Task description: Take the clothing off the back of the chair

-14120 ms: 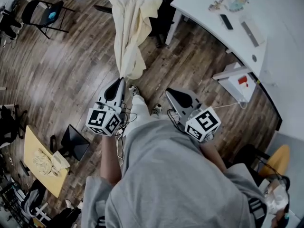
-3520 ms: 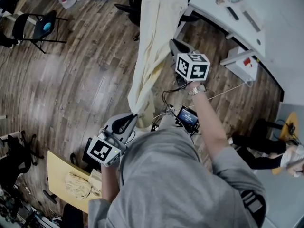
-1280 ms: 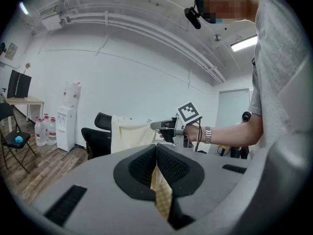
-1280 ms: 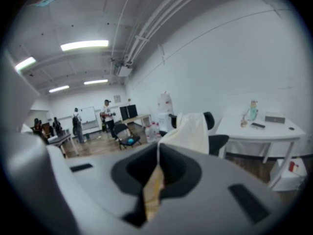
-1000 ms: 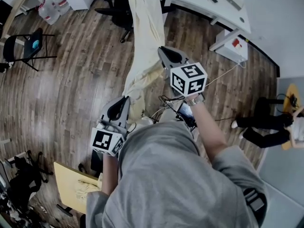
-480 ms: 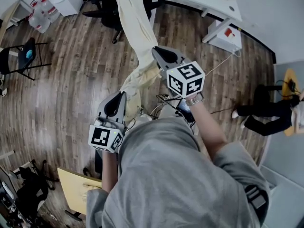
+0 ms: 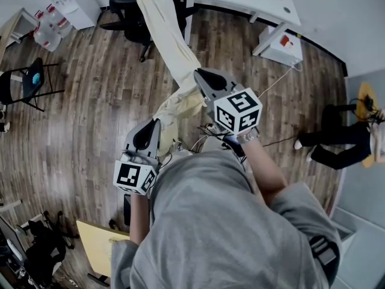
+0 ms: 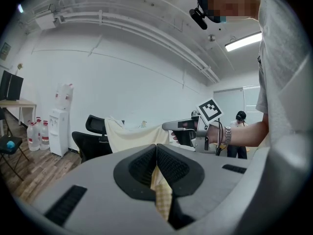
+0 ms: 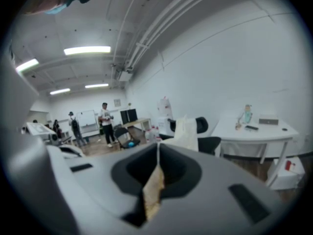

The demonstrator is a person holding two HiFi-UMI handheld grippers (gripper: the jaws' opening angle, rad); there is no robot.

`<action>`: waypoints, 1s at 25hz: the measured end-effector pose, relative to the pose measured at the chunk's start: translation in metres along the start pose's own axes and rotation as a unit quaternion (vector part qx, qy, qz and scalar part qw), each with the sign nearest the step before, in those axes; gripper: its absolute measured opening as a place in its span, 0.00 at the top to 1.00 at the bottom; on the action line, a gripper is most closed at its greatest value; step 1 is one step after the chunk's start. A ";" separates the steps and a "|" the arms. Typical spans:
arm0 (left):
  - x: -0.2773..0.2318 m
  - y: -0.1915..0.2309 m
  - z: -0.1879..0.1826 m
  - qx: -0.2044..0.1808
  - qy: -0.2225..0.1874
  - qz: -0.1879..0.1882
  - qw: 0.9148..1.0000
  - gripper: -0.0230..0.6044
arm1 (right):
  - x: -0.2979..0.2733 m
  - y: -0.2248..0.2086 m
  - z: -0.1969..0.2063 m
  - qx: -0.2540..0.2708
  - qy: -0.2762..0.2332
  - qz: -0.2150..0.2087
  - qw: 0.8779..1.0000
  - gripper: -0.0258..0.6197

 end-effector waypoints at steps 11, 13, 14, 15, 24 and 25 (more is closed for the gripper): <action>-0.006 0.003 -0.003 -0.001 0.000 0.005 1.000 0.90 | 0.009 0.006 0.011 -0.012 0.006 -0.002 1.000 0.90; -0.006 0.003 -0.003 -0.001 -0.001 0.004 1.000 0.90 | 0.010 0.008 0.015 -0.013 0.011 -0.004 1.000 0.90; -0.006 0.004 -0.003 -0.001 -0.001 0.004 1.000 0.90 | 0.011 0.010 0.017 -0.014 0.015 -0.004 1.000 0.90; -0.005 0.004 -0.002 -0.001 -0.002 0.004 1.000 0.90 | 0.011 0.011 0.019 -0.014 0.018 -0.006 1.000 0.90; 0.000 0.008 0.000 0.003 -0.006 -0.011 1.000 0.90 | 0.015 0.020 0.030 -0.008 0.032 -0.015 0.999 0.90; 0.000 0.008 -0.001 0.003 -0.007 -0.013 1.000 0.90 | 0.016 0.020 0.030 -0.007 0.031 -0.016 0.999 0.90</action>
Point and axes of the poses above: the fingertips, and each gripper's own axes: x backward along the fingers, y to its left, z out of its underside, the point moved 9 cm from there along x, backward along the fingers
